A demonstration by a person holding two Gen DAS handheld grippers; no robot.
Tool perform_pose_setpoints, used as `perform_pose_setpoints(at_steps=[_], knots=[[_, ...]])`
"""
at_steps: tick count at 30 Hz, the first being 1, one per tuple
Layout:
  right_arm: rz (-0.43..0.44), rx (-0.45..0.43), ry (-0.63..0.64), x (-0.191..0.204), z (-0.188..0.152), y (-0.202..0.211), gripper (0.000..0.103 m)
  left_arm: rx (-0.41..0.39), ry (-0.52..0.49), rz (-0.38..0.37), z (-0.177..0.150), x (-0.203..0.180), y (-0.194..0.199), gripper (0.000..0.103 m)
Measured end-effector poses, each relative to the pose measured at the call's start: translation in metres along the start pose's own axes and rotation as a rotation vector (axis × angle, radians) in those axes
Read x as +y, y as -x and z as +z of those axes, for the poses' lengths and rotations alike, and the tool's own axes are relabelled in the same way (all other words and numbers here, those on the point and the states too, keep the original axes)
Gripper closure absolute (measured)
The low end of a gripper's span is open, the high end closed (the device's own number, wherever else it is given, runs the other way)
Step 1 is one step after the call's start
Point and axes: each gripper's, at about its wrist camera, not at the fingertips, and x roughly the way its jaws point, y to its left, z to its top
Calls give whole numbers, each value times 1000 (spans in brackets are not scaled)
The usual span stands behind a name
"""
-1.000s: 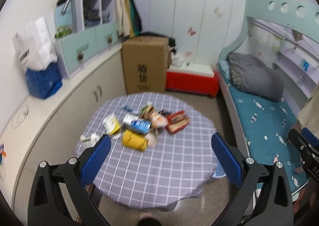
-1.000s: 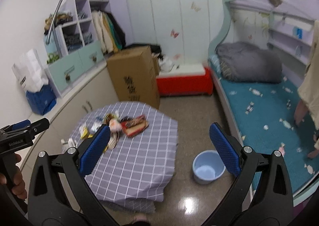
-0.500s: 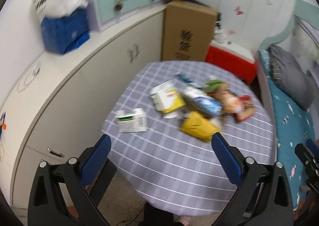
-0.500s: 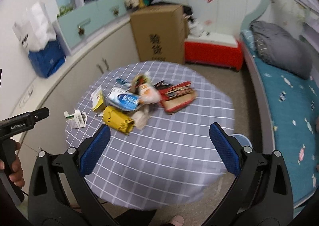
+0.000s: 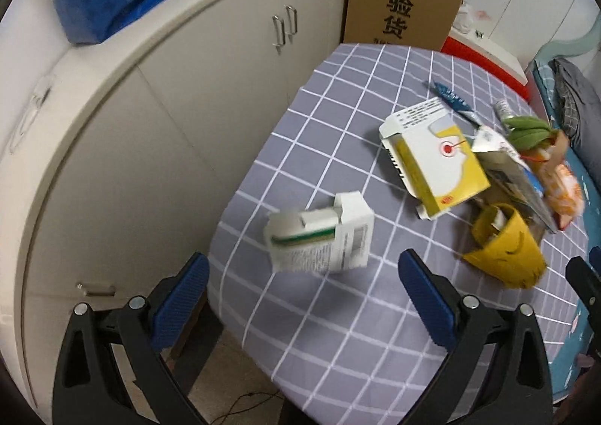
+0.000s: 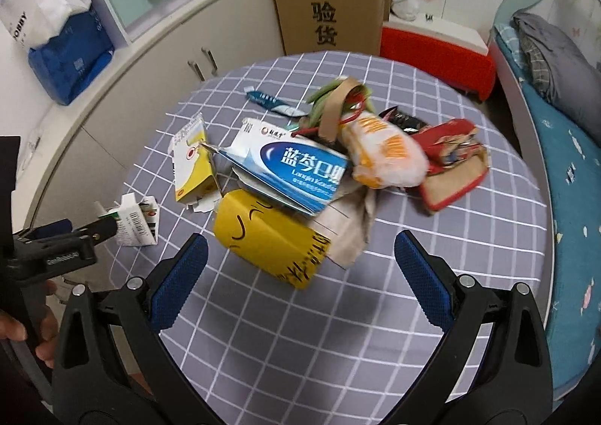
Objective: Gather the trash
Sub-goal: 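Grasp the white medicine box with left tool while right tool grasps the yellow paper cup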
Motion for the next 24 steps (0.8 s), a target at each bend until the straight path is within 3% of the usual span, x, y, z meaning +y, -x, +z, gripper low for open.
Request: perform_pose_setpoints(at_steps=[7, 10, 11, 12, 22, 23, 24], knots=[[4, 37, -22, 6, 4, -29, 6, 39, -65, 39, 12, -12, -40, 4], [12, 45, -13, 12, 7, -40, 6, 50, -92, 12, 14, -16, -46, 6], [13, 50, -11, 14, 7, -44, 6, 44, -109, 15, 15, -17, -46, 9], [11, 53, -10, 15, 8, -48, 6, 41, -122, 17, 16, -19, -46, 25], [43, 123, -82, 15, 11, -80, 6, 33, -126, -72, 19, -21, -31, 27], [53, 127, -92, 14, 10, -80, 10, 34, -125, -82, 19, -20, -28, 27], [68, 130, -97, 15, 10, -79, 21, 32, -128, -95, 19, -21, -23, 27]])
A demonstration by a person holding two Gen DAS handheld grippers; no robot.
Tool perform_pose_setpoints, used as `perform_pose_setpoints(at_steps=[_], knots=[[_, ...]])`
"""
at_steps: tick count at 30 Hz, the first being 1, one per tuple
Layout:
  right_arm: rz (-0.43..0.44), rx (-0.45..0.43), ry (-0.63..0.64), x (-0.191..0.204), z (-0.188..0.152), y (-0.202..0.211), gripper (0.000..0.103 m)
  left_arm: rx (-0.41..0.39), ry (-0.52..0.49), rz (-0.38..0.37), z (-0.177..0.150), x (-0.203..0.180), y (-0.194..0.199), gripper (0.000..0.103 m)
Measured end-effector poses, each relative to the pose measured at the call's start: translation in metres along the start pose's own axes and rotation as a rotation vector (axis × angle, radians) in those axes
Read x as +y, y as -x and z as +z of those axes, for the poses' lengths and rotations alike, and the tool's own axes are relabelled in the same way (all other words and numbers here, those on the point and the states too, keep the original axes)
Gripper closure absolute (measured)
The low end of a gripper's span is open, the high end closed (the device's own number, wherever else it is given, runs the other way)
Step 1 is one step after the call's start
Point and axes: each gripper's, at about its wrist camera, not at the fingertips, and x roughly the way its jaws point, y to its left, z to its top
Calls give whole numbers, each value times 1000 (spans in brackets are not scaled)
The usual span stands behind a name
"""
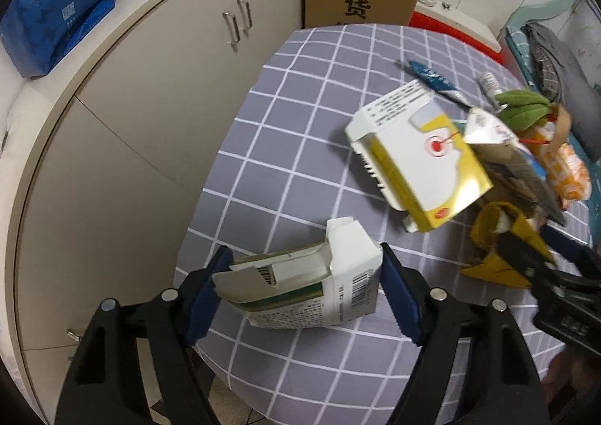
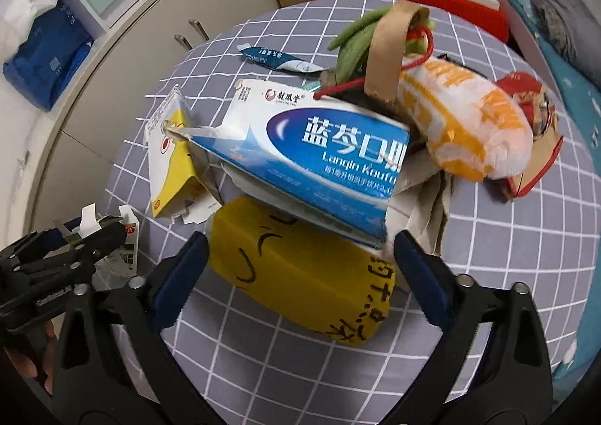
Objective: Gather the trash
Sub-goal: 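Grasp the white medicine box with left tool while right tool grasps the yellow paper cup, then carry the white box and yellow cup with both tools toward the blue bucket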
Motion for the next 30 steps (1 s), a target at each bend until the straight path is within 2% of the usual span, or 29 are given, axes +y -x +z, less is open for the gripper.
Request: perform_pose_setpoints(at_steps=[2, 4, 5, 9, 14, 19, 26, 30], knots=[[25, 10, -1, -2, -2, 2, 39, -8, -20, -13, -2, -6, 10, 27], [51, 25, -10, -4, -3, 7, 48, -16, -37, -24, -3, -12, 16, 27], [63, 30, -17, -5, -3, 9, 63, -19, -49, -33, -4, -17, 20, 27], [90, 51, -53, -18, -7, 22, 76, -30, -89, -69, -4, -32, 34, 27], [95, 61, -87, -37, -23, 37, 87, -46, -154, -105, -8, -58, 50, 27], [101, 41, -109, -52, -34, 61, 90, -75, -228, -148, -10, -91, 68, 27], [95, -54, -196, -86, -38, 110, 91, -128, -354, -240, -8, -148, 101, 27], [67, -135, -252, -122, -37, 149, 91, -158, -422, -297, -3, -193, 117, 27]])
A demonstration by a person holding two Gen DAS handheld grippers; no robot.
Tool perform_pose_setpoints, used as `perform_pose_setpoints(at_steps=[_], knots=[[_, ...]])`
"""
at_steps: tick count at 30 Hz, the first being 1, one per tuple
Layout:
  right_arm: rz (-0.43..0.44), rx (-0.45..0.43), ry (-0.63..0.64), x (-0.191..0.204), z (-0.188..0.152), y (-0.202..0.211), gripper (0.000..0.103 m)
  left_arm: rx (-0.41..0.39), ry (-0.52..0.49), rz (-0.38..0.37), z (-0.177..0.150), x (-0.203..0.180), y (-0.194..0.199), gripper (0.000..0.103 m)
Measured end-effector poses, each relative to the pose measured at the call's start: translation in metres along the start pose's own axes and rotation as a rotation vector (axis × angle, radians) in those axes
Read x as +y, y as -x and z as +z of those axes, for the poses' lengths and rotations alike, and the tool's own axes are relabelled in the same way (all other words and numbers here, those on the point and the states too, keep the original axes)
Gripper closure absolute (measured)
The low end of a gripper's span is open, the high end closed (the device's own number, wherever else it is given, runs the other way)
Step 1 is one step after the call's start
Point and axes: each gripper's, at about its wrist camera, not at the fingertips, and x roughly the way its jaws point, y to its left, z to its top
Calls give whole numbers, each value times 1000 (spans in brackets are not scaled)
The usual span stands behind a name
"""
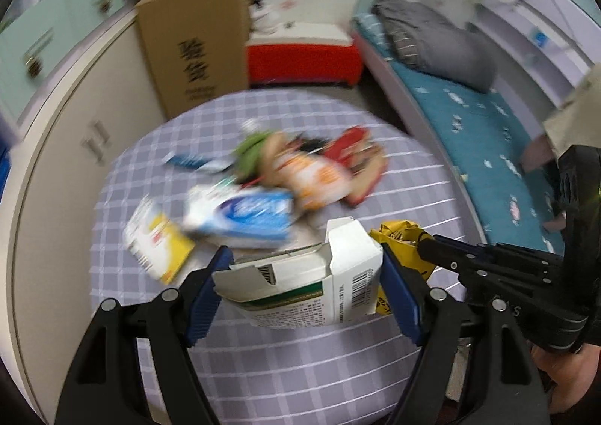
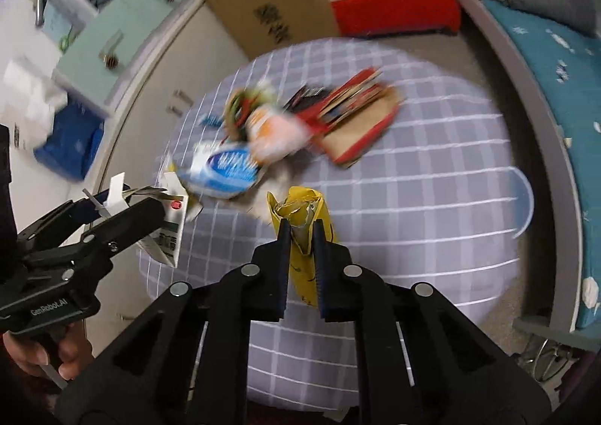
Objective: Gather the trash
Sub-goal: 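Carry the white box and yellow cup with both tools toward the blue bucket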
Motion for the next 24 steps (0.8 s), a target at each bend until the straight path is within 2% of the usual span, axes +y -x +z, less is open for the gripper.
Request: perform_pose_setpoints(at_steps=[4, 9, 15, 20, 23, 24], knots=[[-19, -71, -48, -44, 14, 32, 91, -34, -68, -39, 32, -50, -9, 27], [-48, -143, -95, -118, 44, 68, 91, -34, -93, -68, 71, -112, -34, 27], [-96, -146, -100, -211, 82, 97, 91, -15, -108, -84, 111, -197, -71, 27], [-132, -147, -87, -266, 103, 99, 90, 7, -108, -110, 139, -257, -103, 27], [-169, -149, -92, -292, 111, 97, 78, 19, -116, -114, 149, -283, -117, 27], [-181, -146, -95, -302, 114, 95, 66, 21, -119, -111, 152, -288, -120, 27]])
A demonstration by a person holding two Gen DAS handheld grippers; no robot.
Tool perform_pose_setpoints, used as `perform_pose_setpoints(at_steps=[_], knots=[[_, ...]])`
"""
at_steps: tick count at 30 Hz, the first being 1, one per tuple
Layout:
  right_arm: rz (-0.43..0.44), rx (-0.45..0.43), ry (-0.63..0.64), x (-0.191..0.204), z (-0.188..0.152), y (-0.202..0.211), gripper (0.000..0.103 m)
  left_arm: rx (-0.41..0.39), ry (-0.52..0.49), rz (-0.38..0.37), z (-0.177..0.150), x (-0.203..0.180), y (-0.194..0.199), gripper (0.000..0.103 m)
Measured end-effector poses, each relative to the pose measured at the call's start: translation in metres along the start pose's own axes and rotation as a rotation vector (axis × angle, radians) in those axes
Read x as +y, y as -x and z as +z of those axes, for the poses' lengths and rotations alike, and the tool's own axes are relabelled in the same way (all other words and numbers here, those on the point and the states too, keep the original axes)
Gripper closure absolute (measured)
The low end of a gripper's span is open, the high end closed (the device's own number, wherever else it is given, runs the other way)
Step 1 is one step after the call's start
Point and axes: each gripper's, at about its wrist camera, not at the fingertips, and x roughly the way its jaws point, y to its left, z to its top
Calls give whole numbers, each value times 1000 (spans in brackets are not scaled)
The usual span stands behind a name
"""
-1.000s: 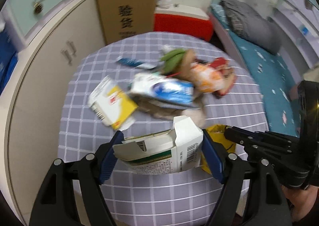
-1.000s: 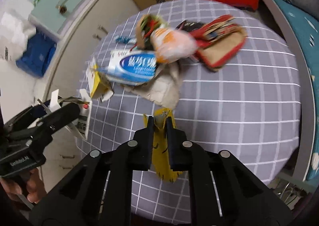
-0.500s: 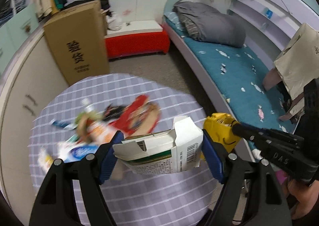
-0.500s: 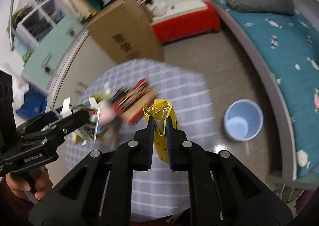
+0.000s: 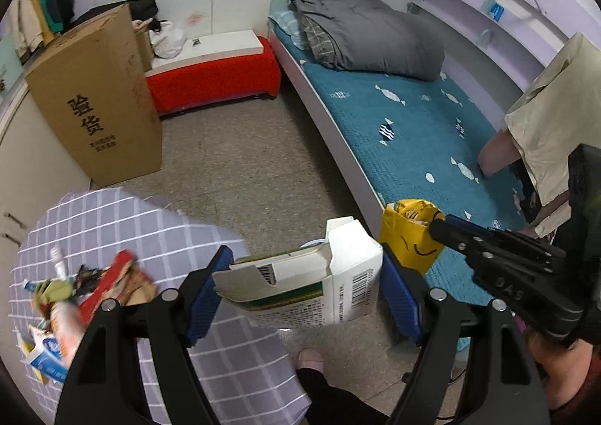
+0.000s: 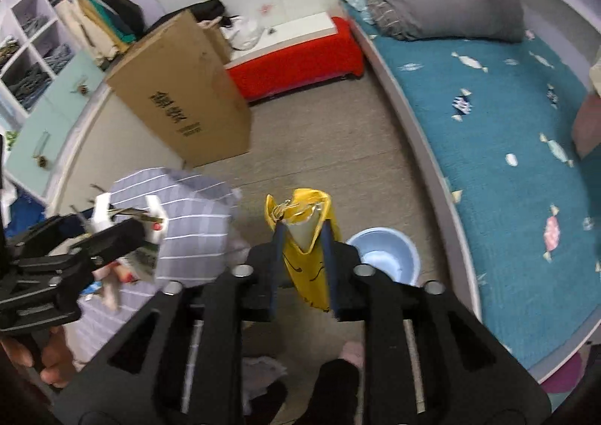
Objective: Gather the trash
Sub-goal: 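Carry the white box and yellow cup with both tools toward the blue bucket, then open right tool over the bucket dropping the cup while left tool drops the box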
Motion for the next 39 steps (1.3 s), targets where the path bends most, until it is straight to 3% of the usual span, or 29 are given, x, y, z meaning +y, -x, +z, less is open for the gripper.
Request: perform_pose_setpoints(at_steps=[2, 9, 23, 36, 39], knots=[[-8, -6, -12, -18, 5, -5, 46, 9, -10, 4, 7, -11, -11, 27], [-1, 2, -53, -56, 15, -2, 45, 45, -33, -4, 25, -44, -40, 27], [-98, -115, -91, -90, 17, 37, 34, 71, -135, -38, 48, -102, -69, 27], [-112, -170, -158, -109, 13, 62, 33, 35, -87, -91, 54, -111, -66, 17], [-105, -161, -148, -104, 11, 62, 33, 15, -100, -60, 49, -112, -56, 17]])
